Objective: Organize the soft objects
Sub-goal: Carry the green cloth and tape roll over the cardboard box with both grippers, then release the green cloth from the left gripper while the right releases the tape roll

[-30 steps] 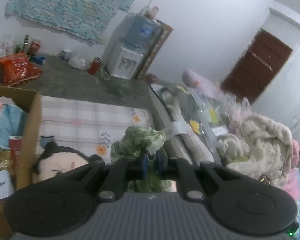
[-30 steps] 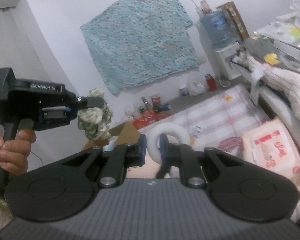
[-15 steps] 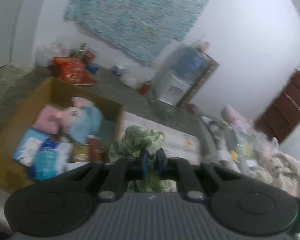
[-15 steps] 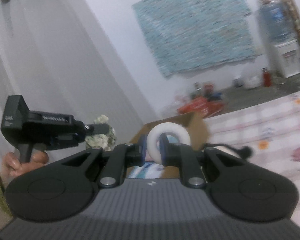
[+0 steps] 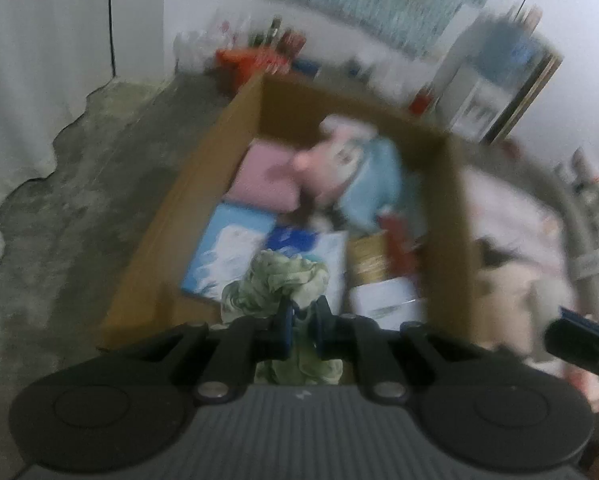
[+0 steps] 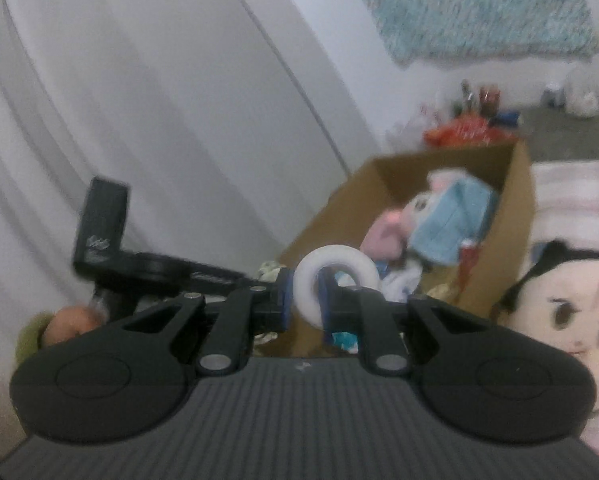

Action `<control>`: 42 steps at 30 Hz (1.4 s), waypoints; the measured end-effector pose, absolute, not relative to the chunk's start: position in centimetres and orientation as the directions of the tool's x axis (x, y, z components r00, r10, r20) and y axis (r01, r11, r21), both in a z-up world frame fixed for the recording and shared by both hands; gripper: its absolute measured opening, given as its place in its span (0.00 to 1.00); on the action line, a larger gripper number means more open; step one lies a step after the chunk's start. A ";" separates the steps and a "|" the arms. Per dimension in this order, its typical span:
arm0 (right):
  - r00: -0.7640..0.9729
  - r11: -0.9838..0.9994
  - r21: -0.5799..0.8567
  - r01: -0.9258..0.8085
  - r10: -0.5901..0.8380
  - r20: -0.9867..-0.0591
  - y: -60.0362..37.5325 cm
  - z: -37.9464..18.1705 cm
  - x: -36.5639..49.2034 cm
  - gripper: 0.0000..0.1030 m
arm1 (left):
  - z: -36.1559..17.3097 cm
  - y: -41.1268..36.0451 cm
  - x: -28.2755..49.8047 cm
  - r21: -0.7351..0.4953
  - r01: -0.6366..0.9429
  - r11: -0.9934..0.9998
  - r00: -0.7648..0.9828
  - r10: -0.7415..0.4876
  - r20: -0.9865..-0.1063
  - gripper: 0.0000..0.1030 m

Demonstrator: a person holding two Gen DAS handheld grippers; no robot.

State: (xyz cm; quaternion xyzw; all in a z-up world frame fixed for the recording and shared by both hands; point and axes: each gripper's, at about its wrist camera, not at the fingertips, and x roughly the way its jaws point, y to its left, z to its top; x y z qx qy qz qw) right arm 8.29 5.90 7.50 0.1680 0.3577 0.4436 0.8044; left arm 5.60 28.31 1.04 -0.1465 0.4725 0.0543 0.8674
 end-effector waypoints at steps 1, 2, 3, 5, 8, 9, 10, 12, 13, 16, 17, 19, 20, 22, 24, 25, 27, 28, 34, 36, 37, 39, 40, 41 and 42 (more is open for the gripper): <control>0.330 0.550 0.587 -0.594 0.832 -0.445 6.9 7.1 8.5 0.12 | 0.1 28.7 6.4 -0.181 -0.229 0.956 0.520 -0.037 -0.853 0.11; 0.314 0.551 0.586 -0.595 0.830 -0.461 7.6 6.7 8.7 0.12 | -0.8 29.1 7.2 -0.167 -0.222 0.961 0.490 -0.038 -0.871 0.11; 0.296 0.552 0.585 -0.594 0.826 -0.479 8.4 6.2 9.1 0.12 | -1.7 29.5 7.7 -0.153 -0.223 0.963 0.458 -0.036 -0.888 0.11; 0.253 0.556 0.581 -0.594 0.815 -0.522 9.9 5.4 9.1 0.12 | -3.6 29.9 8.8 -0.127 -0.214 0.969 0.394 -0.033 -0.919 0.12; 0.185 0.562 0.560 -0.609 0.787 -0.589 10.9 4.0 10.0 0.12 | -5.7 29.6 9.5 -0.098 -0.191 0.977 0.346 -0.026 -0.938 0.12; 0.160 0.563 0.551 -0.616 0.774 -0.612 11.9 3.8 10.1 0.12 | -6.1 29.5 9.7 -0.097 -0.185 0.978 0.335 -0.030 -0.942 0.13; 0.131 0.564 0.543 -0.622 0.759 -0.638 12.8 3.5 10.3 0.12 | -6.4 29.4 9.5 -0.101 -0.180 0.978 0.330 -0.037 -0.943 0.13; 0.080 0.567 0.531 -0.629 0.727 -0.682 14.0 2.5 11.0 0.12 | -7.0 29.6 9.6 -0.104 -0.178 0.979 0.320 -0.043 -0.946 0.14; 0.055 0.572 0.527 -0.629 0.709 -0.703 14.6 2.0 11.4 0.12 | -7.3 29.7 9.6 -0.105 -0.180 0.978 0.314 -0.044 -0.948 0.14; -0.016 0.584 0.527 -0.617 0.661 -0.750 16.2 0.3 12.6 0.12 | -7.9 30.1 10.1 -0.110 -0.196 0.974 0.296 -0.048 -0.954 0.18; -0.030 0.592 0.520 -0.616 0.643 -0.766 16.8 -0.3 13.0 0.13 | -8.1 30.3 10.1 -0.111 -0.204 0.973 0.290 -0.049 -0.956 0.20; -0.056 0.606 0.498 -0.621 0.599 -0.799 18.0 -1.3 13.3 0.15 | -8.3 30.6 10.1 -0.113 -0.211 0.971 0.289 -0.049 -0.956 0.24; -0.068 0.611 0.491 -0.621 0.582 -0.810 18.5 -1.8 13.4 0.15 | -8.3 30.8 10.2 -0.112 -0.216 0.970 0.289 -0.046 -0.956 0.29; -0.100 0.623 0.495 -0.606 0.557 -0.824 19.2 -2.9 13.6 0.17 | -8.5 31.1 10.3 -0.123 -0.226 0.966 0.293 -0.053 -0.955 0.39; -0.111 0.634 0.507 -0.584 0.557 -0.823 19.3 -3.6 13.9 0.20 | -8.6 31.4 10.1 -0.137 -0.230 0.963 0.297 -0.065 -0.953 0.48; -0.107 0.638 0.510 -0.576 0.560 -0.822 19.2 -3.6 14.0 0.21 | -8.7 31.4 10.2 -0.142 -0.231 0.962 0.300 -0.068 -0.951 0.53; -0.097 0.646 0.520 -0.559 0.572 -0.815 18.9 -3.5 14.3 0.25 | -8.6 31.5 10.0 -0.159 -0.226 0.961 0.307 -0.085 -0.948 0.58; -0.089 0.647 0.526 -0.552 0.581 -0.809 18.6 -3.2 14.3 0.26 | -8.4 31.5 9.8 -0.164 -0.226 0.960 0.310 -0.089 -0.947 0.59; -0.030 0.661 0.526 -0.535 0.607 -0.794 16.8 -1.0 14.2 0.27 | -7.9 31.5 9.6 -0.195 -0.233 0.953 0.333 -0.110 -0.937 0.63; -0.007 0.663 0.524 -0.535 0.616 -0.788 16.0 -0.4 13.9 0.27 | -7.4 31.5 9.4 -0.205 -0.231 0.951 0.354 -0.114 -0.928 0.65; 0.002 0.665 0.522 -0.534 0.618 -0.786 15.6 0.0 13.7 0.27 | -7.2 31.4 9.2 -0.207 -0.229 0.951 0.364 -0.114 -0.925 0.65; 0.016 0.668 0.519 -0.533 0.621 -0.784 15.3 0.3 13.7 0.27 | -6.6 31.2 8.9 -0.203 -0.225 0.953 0.382 -0.106 -0.918 0.65; 0.022 0.672 0.518 -0.529 0.621 -0.783 15.1 0.4 13.6 0.27 | -6.5 31.2 8.8 -0.201 -0.225 0.954 0.386 -0.102 -0.917 0.65; 0.027 0.674 0.519 -0.525 0.623 -0.782 14.8 0.5 13.5 0.27 | -6.2 31.1 8.6 -0.201 -0.226 0.953 0.393 -0.100 -0.914 0.66; 0.033 0.676 0.521 -0.521 0.626 -0.779 14.5 0.7 13.4 0.27 | -6.0 31.1 8.4 -0.206 -0.226 0.952 0.405 -0.101 -0.909 0.66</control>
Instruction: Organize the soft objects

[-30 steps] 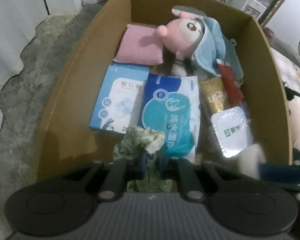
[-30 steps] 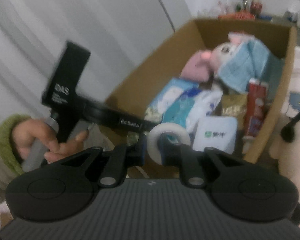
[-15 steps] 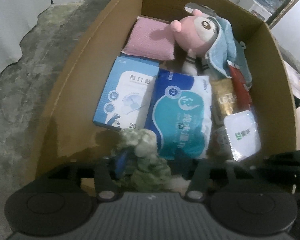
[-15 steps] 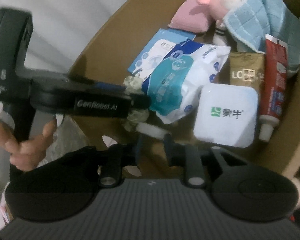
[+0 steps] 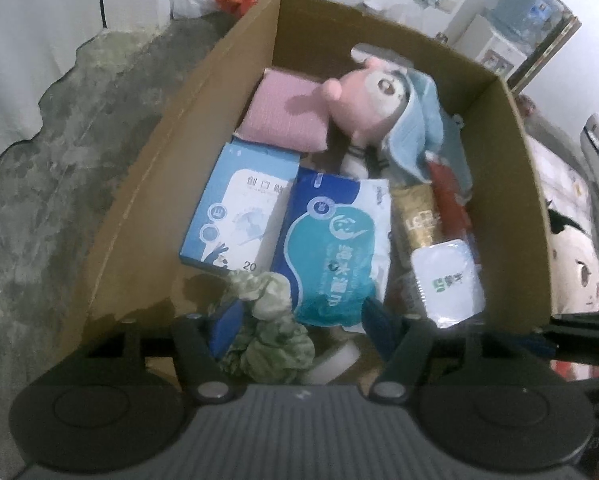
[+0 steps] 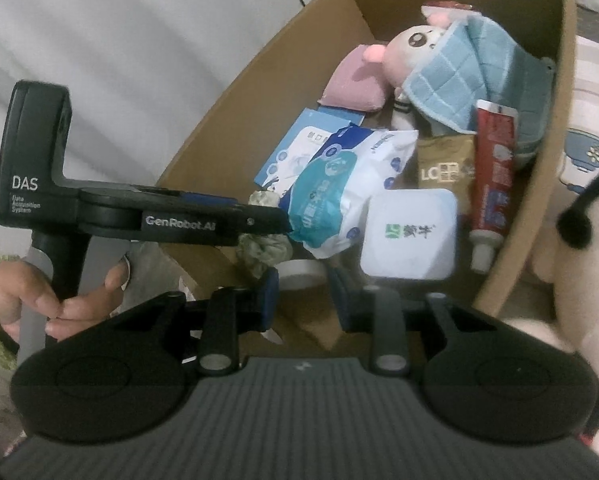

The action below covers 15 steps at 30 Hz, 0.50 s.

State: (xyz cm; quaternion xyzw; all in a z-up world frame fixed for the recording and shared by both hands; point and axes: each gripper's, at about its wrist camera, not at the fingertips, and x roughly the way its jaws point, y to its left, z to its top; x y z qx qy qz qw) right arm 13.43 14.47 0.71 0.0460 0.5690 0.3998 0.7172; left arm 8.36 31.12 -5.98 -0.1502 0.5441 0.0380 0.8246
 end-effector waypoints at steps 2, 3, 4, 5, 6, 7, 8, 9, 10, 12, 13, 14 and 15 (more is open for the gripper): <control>0.048 0.680 0.524 -0.513 0.632 -0.774 14.1 0.9 13.2 0.27 | -5.5 31.1 8.0 -0.218 -0.226 0.949 0.423 -0.106 -0.900 0.69; 0.057 0.680 0.528 -0.508 0.638 -0.768 13.7 1.2 13.0 0.27 | -5.1 31.1 7.7 -0.229 -0.225 0.947 0.437 -0.112 -0.892 0.71; 0.070 0.680 0.531 -0.506 0.646 -0.760 13.3 1.5 12.8 0.27 | -4.8 31.1 7.4 -0.240 -0.224 0.945 0.450 -0.119 -0.885 0.75; 0.086 0.682 0.530 -0.503 0.650 -0.755 12.9 1.9 12.5 0.27 | -4.4 31.1 7.0 -0.254 -0.223 0.941 0.466 -0.126 -0.876 0.78; 0.107 0.685 0.527 -0.503 0.654 -0.749 12.3 2.3 12.0 0.27 | -3.9 31.1 6.5 -0.272 -0.219 0.937 0.487 -0.137 -0.863 0.79; 0.133 0.686 0.520 -0.509 0.660 -0.740 11.7 2.9 11.5 0.27 | -3.3 31.0 6.0 -0.290 -0.213 0.933 0.511 -0.146 -0.847 0.83; 0.153 0.688 0.513 -0.513 0.661 -0.734 11.3 3.3 11.0 0.27 | -2.8 30.9 5.5 -0.305 -0.206 0.930 0.533 -0.154 -0.832 0.85; 0.185 0.694 0.500 -0.518 0.662 -0.727 10.7 3.9 10.2 0.29 | -2.2 30.8 4.8 -0.318 -0.200 0.927 0.556 -0.160 -0.816 0.85; 0.210 0.695 0.492 -0.524 0.665 -0.716 10.2 4.4 9.5 0.32 | -1.8 30.6 4.3 -0.327 -0.196 0.924 0.574 -0.162 -0.803 0.87; 0.263 0.695 0.474 -0.540 0.674 -0.690 9.1 5.5 7.8 0.50 | -0.7 30.1 3.1 -0.347 -0.173 0.922 0.612 -0.175 -0.771 0.88; 0.291 0.703 0.460 -0.543 0.671 -0.682 8.6 5.9 7.0 0.54 | -0.2 29.8 2.4 -0.354 -0.158 0.922 0.628 -0.183 -0.756 0.89; 0.320 0.710 0.445 -0.546 0.668 -0.672 8.2 6.2 6.2 0.59 | 0.3 29.4 1.8 -0.359 -0.143 0.922 0.645 -0.189 -0.741 0.90; 0.356 0.720 0.425 -0.548 0.661 -0.661 7.6 6.7 5.2 0.65 | 0.8 29.1 1.1 -0.360 -0.131 0.924 0.661 -0.189 -0.726 0.90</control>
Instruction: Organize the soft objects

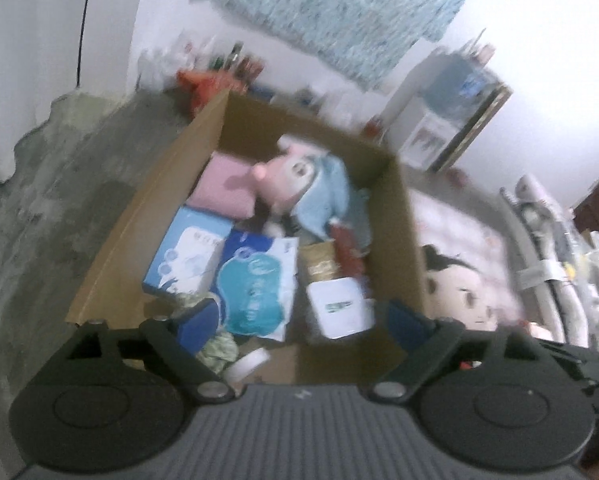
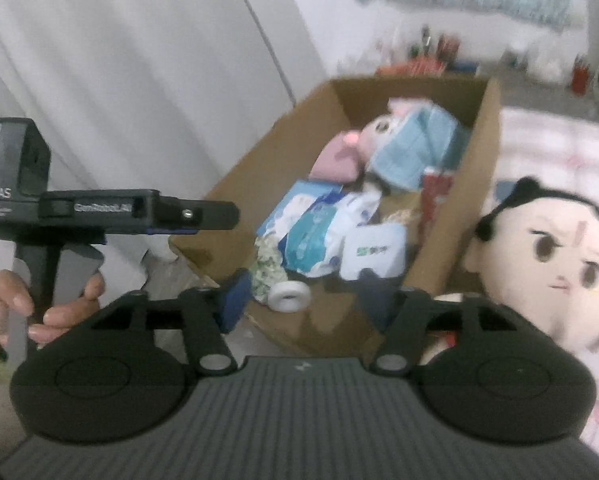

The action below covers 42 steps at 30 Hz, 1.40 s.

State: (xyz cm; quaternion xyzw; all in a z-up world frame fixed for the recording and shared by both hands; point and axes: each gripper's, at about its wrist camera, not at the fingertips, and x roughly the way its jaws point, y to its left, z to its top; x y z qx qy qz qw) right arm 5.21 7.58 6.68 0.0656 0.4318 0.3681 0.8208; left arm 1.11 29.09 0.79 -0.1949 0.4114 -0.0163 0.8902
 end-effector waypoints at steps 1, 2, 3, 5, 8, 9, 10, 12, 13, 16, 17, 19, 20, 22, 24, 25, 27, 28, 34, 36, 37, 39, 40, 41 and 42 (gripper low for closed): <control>0.388 0.731 0.409 -0.546 0.653 -0.650 7.1 7.0 4.3 0.70 | 1.3 28.7 0.3 -0.359 -0.118 0.926 0.680 -0.188 -0.709 0.91; 0.413 0.739 0.397 -0.544 0.648 -0.640 6.7 7.2 3.6 0.78 | 1.7 28.4 -0.3 -0.358 -0.106 0.928 0.695 -0.188 -0.694 0.92; 0.436 0.746 0.383 -0.545 0.642 -0.630 6.4 7.4 2.8 0.81 | 2.0 28.2 -1.0 -0.358 -0.097 0.929 0.708 -0.189 -0.680 0.92; 0.480 0.764 0.353 -0.540 0.624 -0.617 5.7 7.8 1.3 0.84 | 2.4 27.8 -2.4 -0.361 -0.088 0.928 0.731 -0.187 -0.657 0.92; 0.529 0.794 0.319 -0.518 0.590 -0.609 5.0 8.0 -0.5 0.88 | 2.7 27.4 -4.2 -0.374 -0.081 0.924 0.751 -0.190 -0.632 0.92; 0.537 0.801 0.313 -0.511 0.581 -0.611 5.0 8.0 -0.8 0.91 | 2.7 27.3 -4.9 -0.381 -0.083 0.921 0.758 -0.189 -0.624 0.92; 0.548 0.811 0.300 -0.503 0.568 -0.614 4.8 8.1 -1.3 0.94 | 2.7 27.3 -5.4 -0.386 -0.085 0.919 0.765 -0.188 -0.616 0.92; 0.581 0.829 0.270 -0.490 0.541 -0.608 4.7 8.4 -2.0 0.99 | 2.5 27.1 -6.5 -0.388 -0.092 0.917 0.777 -0.177 -0.604 0.92; 0.597 0.836 0.254 -0.486 0.530 -0.602 4.9 8.4 -2.3 0.99 | 2.4 26.9 -7.0 -0.384 -0.102 0.918 0.783 -0.165 -0.600 0.92; 0.632 0.857 0.211 -0.470 0.494 -0.597 5.3 8.5 -3.1 0.99 | 2.3 26.6 -8.1 -0.347 -0.115 0.931 0.789 -0.127 -0.602 0.93; 0.639 0.864 0.200 -0.462 0.480 -0.601 5.4 8.5 -3.3 0.99 | 2.4 26.4 -8.3 -0.326 -0.115 0.938 0.785 -0.115 -0.608 0.98; 0.645 0.875 0.176 -0.450 0.455 -0.614 6.0 8.3 -3.6 0.99 | 2.6 26.2 -8.8 -0.269 -0.119 0.956 0.778 -0.079 -0.624 1.00; 0.644 0.878 0.168 -0.448 0.448 -0.620 6.3 8.1 -3.7 0.99 | 2.8 26.1 -9.0 -0.243 -0.133 0.961 0.778 -0.051 -0.626 1.00; 0.644 0.879 0.163 -0.447 0.443 -0.624 6.7 8.0 -4.0 0.99 | 3.2 26.1 -9.7 -0.209 -0.157 0.965 0.790 -0.004 -0.613 1.00; 0.654 0.889 0.150 -0.432 0.423 -0.627 7.1 8.1 -4.2 0.99 | 3.5 26.3 -9.8 -0.199 -0.178 0.964 0.786 0.018 -0.618 1.00; 0.665 0.895 0.145 -0.423 0.415 -0.621 7.2 8.2 -4.3 0.99 | 3.6 26.4 -9.9 -0.198 -0.185 0.963 0.785 0.024 -0.619 1.00; 0.678 0.900 0.139 -0.413 0.406 -0.613 7.4 8.2 -4.3 0.99 | 3.8 26.6 -10.0 -0.189 -0.193 0.963 0.784 0.036 -0.620 1.00; 0.685 0.904 0.137 -0.405 0.399 -0.610 7.5 8.2 -4.3 0.99 | 3.9 26.6 -10.0 -0.174 -0.204 0.963 0.778 0.052 -0.626 1.00; 0.717 0.930 0.131 -0.345 0.351 -0.602 7.2 8.1 -4.2 0.99 | 4.0 25.5 -9.3 -0.013 -0.263 0.965 0.734 0.191 -0.652 1.00; 0.720 0.936 0.126 -0.328 0.334 -0.609 7.2 8.0 -4.2 0.99 | 3.8 25.0 -8.8 0.040 -0.265 0.963 0.715 0.224 -0.662 1.00; 0.720 0.938 0.126 -0.322 0.329 -0.611 7.2 8.0 -4.1 0.99 | 3.7 24.8 -8.7 0.053 -0.260 0.964 0.711 0.228 -0.665 1.00; 0.721 0.942 0.136 -0.308 0.324 -0.613 7.1 7.9 -4.1 0.99 | 3.5 24.7 -8.3 0.054 -0.240 0.969 0.707 0.213 -0.674 1.00; 0.720 0.943 0.144 -0.299 0.322 -0.615 7.0 7.8 -4.1 0.99 | 3.4 24.6 -8.2 0.048 -0.228 0.972 0.708 0.200 -0.677 1.00; 0.719 0.944 0.152 -0.292 0.321 -0.617 7.1 7.7 -4.0 0.99 | 3.3 24.6 -8.1 0.044 -0.214 0.976 0.711 0.187 -0.678 1.00; 0.718 0.945 0.166 -0.282 0.323 -0.617 7.0 7.6 -4.0 0.99 | 3.2 24.6 -8.0 0.044 -0.197 0.980 0.713 0.174 -0.679 1.00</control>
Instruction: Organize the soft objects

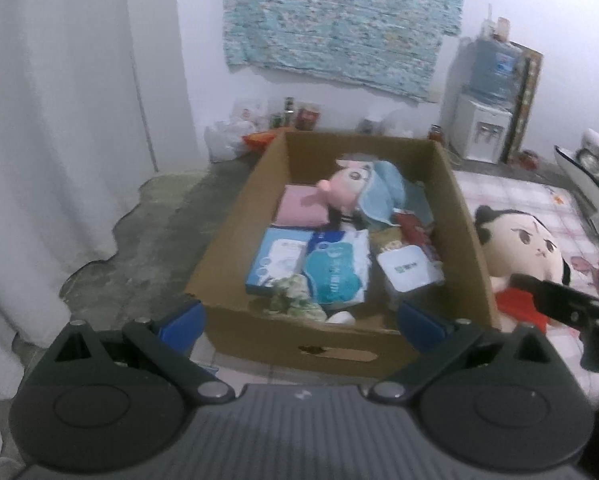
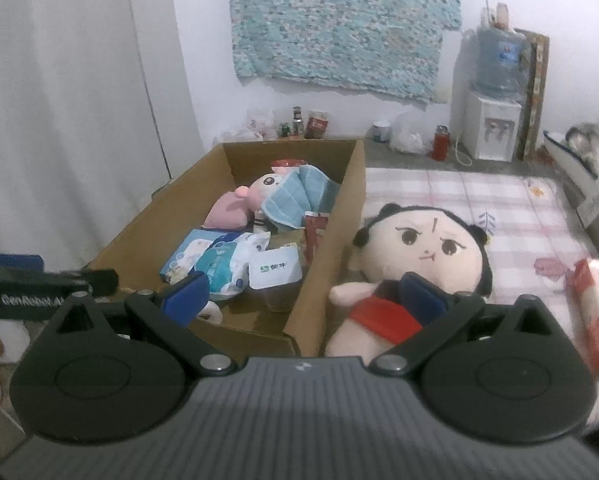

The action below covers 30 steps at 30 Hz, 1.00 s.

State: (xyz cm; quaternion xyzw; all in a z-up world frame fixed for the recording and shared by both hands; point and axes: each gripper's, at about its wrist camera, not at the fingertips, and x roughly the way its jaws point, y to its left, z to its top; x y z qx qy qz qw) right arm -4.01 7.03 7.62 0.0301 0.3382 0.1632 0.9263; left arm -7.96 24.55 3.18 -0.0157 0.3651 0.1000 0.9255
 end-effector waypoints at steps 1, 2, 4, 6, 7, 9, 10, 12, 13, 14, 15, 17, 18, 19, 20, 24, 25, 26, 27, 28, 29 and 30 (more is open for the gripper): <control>0.716 0.944 0.176 -0.278 0.326 -0.618 7.0 7.5 -4.1 0.99 | 3.0 24.5 -7.7 0.045 -0.186 0.981 0.715 0.167 -0.679 1.00; 0.710 0.943 0.184 -0.276 0.329 -0.623 7.0 7.4 -4.0 0.99 | 2.9 24.5 -7.6 0.048 -0.185 0.982 0.716 0.168 -0.677 1.00; 0.695 0.942 0.204 -0.265 0.334 -0.636 7.0 6.9 -3.8 0.99 | 2.7 24.6 -7.4 0.042 -0.194 0.980 0.714 0.170 -0.679 1.00; 0.683 0.943 0.221 -0.250 0.334 -0.650 7.1 6.4 -3.8 0.99 | 2.5 24.8 -7.2 0.026 -0.195 0.980 0.711 0.160 -0.685 1.00; 0.673 0.942 0.231 -0.243 0.335 -0.659 7.1 6.1 -3.6 0.99 | 2.4 24.9 -7.1 0.019 -0.194 0.981 0.708 0.153 -0.689 1.00; 0.653 0.941 0.249 -0.229 0.338 -0.678 7.1 5.4 -3.2 0.99 | 2.1 25.0 -6.8 0.015 -0.192 0.981 0.696 0.147 -0.703 1.00; 0.646 0.941 0.257 -0.221 0.339 -0.684 7.0 5.2 -3.1 0.99 | 1.9 25.1 -6.6 0.022 -0.191 0.981 0.687 0.150 -0.711 1.00; 0.639 0.941 0.269 -0.205 0.337 -0.692 6.9 4.8 -2.9 0.99 | 1.6 24.8 -6.5 0.047 -0.180 0.983 0.670 0.157 -0.725 1.00; 0.637 0.941 0.274 -0.200 0.337 -0.693 6.8 4.7 -2.9 0.99 | 1.5 24.7 -6.4 0.058 -0.175 0.983 0.664 0.161 -0.730 1.00; 0.636 0.940 0.279 -0.195 0.338 -0.694 6.7 4.6 -2.8 0.99 | 1.4 24.6 -6.4 0.066 -0.174 0.983 0.658 0.166 -0.734 1.00; 0.634 0.939 0.283 -0.194 0.340 -0.695 6.7 4.6 -2.8 0.99 | 1.3 24.6 -6.3 0.069 -0.172 0.983 0.651 0.166 -0.741 1.00; 0.626 0.937 0.289 -0.198 0.348 -0.698 6.9 4.4 -2.8 0.99 | 1.2 24.6 -6.2 0.070 -0.172 0.983 0.639 0.165 -0.752 1.00; 0.623 0.936 0.288 -0.204 0.351 -0.699 7.0 4.4 -2.7 0.99 | 1.2 24.6 -6.1 0.075 -0.174 0.982 0.634 0.169 -0.755 1.00; 0.620 0.935 0.285 -0.210 0.353 -0.701 7.2 4.3 -2.7 0.99 | 1.2 24.5 -6.2 0.081 -0.175 0.981 0.632 0.175 -0.755 1.00; 0.617 0.934 0.284 -0.217 0.356 -0.701 7.4 4.3 -2.6 0.99 | 1.2 24.4 -6.3 0.088 -0.176 0.980 0.634 0.181 -0.752 1.00; 0.599 0.924 0.299 -0.237 0.381 -0.704 7.9 4.3 -2.4 0.99 | 1.4 24.1 -6.2 0.099 -0.173 0.980 0.640 0.188 -0.745 1.00; 0.591 0.921 0.303 -0.244 0.388 -0.707 8.1 4.3 -2.3 0.99 | 1.4 24.1 -6.1 0.100 -0.171 0.980 0.638 0.187 -0.747 1.00; 0.583 0.919 0.306 -0.247 0.393 -0.711 8.2 4.2 -2.3 0.99 | 1.4 24.1 -6.1 0.101 -0.171 0.980 0.637 0.188 -0.748 1.00; 0.576 0.918 0.308 -0.250 0.396 -0.715 8.3 4.1 -2.2 0.99 | 1.4 24.0 -6.0 0.102 -0.171 0.980 0.635 0.189 -0.749 1.00; 0.567 0.918 0.307 -0.249 0.396 -0.722 8.5 3.9 -2.1 0.99 | 1.3 23.9 -6.0 0.104 -0.170 0.980 0.633 0.190 -0.751 1.00; 0.562 0.919 0.307 -0.249 0.395 -0.727 8.6 3.7 -2.0 0.99 | 1.3 23.9 -5.9 0.105 -0.169 0.980 0.631 0.189 -0.752 1.00; 0.557 0.919 0.308 -0.247 0.394 -0.731 8.7 3.5 -1.9 0.99 | 1.2 23.9 -5.9 0.111 -0.170 0.979 0.627 0.194 -0.754 1.00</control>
